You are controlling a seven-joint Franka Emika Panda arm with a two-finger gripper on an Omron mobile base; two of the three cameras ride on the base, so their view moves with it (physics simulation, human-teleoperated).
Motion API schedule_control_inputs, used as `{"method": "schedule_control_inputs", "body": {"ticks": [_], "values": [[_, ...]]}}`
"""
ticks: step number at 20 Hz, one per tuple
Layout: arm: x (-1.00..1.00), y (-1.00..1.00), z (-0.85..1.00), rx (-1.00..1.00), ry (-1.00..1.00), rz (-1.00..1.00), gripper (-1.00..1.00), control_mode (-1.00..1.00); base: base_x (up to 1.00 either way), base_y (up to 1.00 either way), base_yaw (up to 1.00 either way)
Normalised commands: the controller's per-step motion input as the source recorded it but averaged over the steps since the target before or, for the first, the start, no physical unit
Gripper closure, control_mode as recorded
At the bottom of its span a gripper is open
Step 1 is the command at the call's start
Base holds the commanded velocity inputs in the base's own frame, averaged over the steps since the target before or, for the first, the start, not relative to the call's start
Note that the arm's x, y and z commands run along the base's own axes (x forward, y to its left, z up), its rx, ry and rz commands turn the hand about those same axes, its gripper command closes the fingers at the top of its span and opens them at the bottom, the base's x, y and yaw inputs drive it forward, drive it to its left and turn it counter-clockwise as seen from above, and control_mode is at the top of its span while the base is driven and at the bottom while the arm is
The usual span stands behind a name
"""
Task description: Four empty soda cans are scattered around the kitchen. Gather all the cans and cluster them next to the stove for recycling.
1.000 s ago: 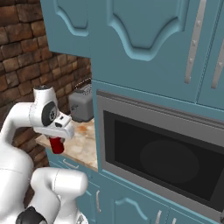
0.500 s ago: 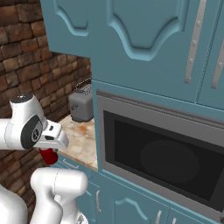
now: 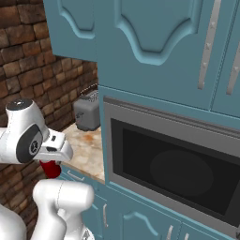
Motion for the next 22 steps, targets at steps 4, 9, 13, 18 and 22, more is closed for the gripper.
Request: {"method": "schedule_control_inputs", "body": {"ticks": [4, 9, 13, 18, 22], "values": [[0.0, 0.0, 0.0, 0.0, 0.0, 0.0, 1.0, -1.0, 0.0, 0.0, 0.0], [0.0, 0.0, 0.0, 0.0, 0.0, 0.0, 1.0, 1.0, -0.26, 0.0, -0.01], [0.0, 0.0, 0.0, 0.0, 0.0, 0.0, 1.0, 1.0, -1.0, -0.33, -0.17], [0.0, 0.0, 0.0, 0.0, 0.0, 0.0, 1.0, 1.0, -0.8, -0.28, -0.38], [0.0, 0.0, 0.0, 0.0, 0.0, 0.0, 1.0, 1.0, 0.0, 0.15, -0.95]]}}
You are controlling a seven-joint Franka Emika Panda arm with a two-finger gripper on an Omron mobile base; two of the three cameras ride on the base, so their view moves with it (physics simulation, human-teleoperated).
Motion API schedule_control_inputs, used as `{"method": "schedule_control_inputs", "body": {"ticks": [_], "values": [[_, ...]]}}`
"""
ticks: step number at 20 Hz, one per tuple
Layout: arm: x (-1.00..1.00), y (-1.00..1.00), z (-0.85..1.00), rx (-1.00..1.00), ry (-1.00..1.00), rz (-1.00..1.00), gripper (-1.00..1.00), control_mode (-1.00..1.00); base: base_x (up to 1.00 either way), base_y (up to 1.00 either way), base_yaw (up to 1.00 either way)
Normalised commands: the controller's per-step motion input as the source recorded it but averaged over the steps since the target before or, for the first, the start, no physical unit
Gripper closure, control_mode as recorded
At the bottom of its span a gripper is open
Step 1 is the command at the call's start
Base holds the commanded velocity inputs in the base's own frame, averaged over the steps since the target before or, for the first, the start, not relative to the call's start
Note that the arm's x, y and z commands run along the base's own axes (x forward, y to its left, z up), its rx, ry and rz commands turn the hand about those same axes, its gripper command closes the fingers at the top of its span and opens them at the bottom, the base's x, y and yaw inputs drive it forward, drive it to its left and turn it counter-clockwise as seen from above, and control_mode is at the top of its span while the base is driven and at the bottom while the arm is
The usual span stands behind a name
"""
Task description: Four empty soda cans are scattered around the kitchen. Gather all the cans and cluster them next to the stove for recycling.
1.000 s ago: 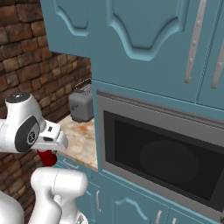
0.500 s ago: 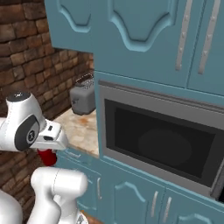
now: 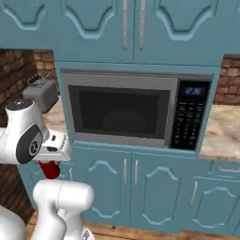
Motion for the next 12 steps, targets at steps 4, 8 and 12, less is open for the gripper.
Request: {"method": "schedule_control_inputs", "body": {"ticks": [4, 8, 12], "values": [[0.0, 0.0, 0.0, 0.0, 0.0, 0.0, 1.0, 1.0, 0.0, 0.08, -0.94], [0.0, 0.0, 0.0, 0.0, 0.0, 0.0, 1.0, 1.0, 0.0, 0.0, -0.87], [0.0, 0.0, 0.0, 0.0, 0.0, 0.0, 1.0, 1.0, 0.08, 0.0, -0.8]]}}
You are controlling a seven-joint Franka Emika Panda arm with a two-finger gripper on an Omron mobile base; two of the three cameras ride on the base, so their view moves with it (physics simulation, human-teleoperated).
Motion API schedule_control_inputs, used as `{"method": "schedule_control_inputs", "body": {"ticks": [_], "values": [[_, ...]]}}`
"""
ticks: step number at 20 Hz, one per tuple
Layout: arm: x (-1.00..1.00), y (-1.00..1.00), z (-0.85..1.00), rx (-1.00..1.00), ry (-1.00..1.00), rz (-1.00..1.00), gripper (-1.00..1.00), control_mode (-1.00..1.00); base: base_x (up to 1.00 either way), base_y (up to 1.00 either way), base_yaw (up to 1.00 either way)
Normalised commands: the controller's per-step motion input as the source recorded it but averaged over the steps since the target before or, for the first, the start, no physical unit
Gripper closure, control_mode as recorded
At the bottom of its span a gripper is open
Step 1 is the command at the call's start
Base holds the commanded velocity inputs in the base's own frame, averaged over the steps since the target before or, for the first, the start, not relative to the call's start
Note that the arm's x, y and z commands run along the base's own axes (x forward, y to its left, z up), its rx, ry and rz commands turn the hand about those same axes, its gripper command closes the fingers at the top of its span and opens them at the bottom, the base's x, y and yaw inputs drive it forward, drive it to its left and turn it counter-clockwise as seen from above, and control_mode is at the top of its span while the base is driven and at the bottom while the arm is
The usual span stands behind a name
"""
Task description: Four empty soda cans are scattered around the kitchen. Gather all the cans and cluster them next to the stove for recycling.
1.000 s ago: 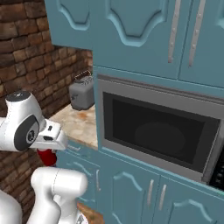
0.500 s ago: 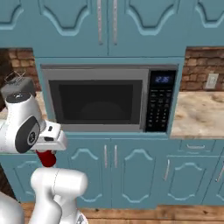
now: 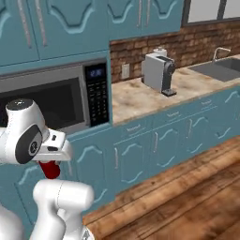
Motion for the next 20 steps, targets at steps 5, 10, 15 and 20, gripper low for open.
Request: {"method": "schedule_control_inputs", "body": {"ticks": [5, 10, 15, 20], "values": [[0.0, 0.0, 0.0, 0.0, 0.0, 0.0, 1.0, 1.0, 0.46, 0.0, -0.73], [0.0, 0.0, 0.0, 0.0, 0.0, 0.0, 1.0, 1.0, 0.96, -0.03, -0.54], [0.0, 0.0, 0.0, 0.0, 0.0, 0.0, 1.0, 1.0, 1.0, -0.07, -0.38], [0.0, 0.0, 0.0, 0.0, 0.0, 0.0, 1.0, 1.0, 1.0, -0.2, -0.25]]}}
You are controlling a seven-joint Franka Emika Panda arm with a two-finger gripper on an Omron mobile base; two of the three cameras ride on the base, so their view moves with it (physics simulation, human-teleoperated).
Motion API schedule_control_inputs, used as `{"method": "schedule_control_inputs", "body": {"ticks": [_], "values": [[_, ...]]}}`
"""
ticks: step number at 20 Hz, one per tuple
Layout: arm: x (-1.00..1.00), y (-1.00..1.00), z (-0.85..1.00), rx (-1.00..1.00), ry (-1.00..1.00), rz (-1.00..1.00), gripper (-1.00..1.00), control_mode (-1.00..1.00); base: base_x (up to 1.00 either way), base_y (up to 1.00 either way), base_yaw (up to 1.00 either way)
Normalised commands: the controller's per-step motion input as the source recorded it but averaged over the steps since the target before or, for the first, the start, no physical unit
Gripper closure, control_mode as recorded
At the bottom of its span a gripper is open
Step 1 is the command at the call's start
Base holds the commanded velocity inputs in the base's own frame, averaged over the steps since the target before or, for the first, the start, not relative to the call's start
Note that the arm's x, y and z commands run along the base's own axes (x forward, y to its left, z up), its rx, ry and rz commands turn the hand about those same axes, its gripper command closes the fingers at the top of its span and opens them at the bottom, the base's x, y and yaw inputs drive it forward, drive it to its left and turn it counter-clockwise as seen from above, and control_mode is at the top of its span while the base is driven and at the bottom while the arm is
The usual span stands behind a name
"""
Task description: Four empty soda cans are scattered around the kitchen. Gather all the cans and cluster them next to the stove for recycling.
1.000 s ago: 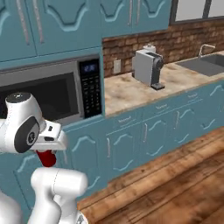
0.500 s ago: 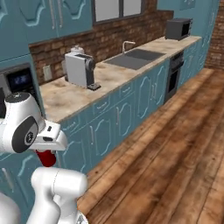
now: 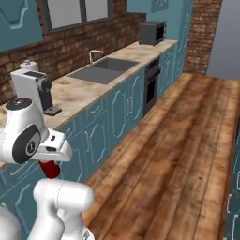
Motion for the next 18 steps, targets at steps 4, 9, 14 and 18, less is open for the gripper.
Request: {"method": "schedule_control_inputs", "body": {"ticks": [4, 9, 14, 18], "values": [[0.0, 0.0, 0.0, 0.0, 0.0, 0.0, 1.0, 1.0, 1.0, -0.17, -0.32], [0.0, 0.0, 0.0, 0.0, 0.0, 0.0, 1.0, 1.0, 1.0, -0.05, -0.34], [0.0, 0.0, 0.0, 0.0, 0.0, 0.0, 1.0, 1.0, 1.0, 0.0, -0.25], [0.0, 0.0, 0.0, 0.0, 0.0, 0.0, 1.0, 1.0, 1.0, 0.01, -0.19]]}}
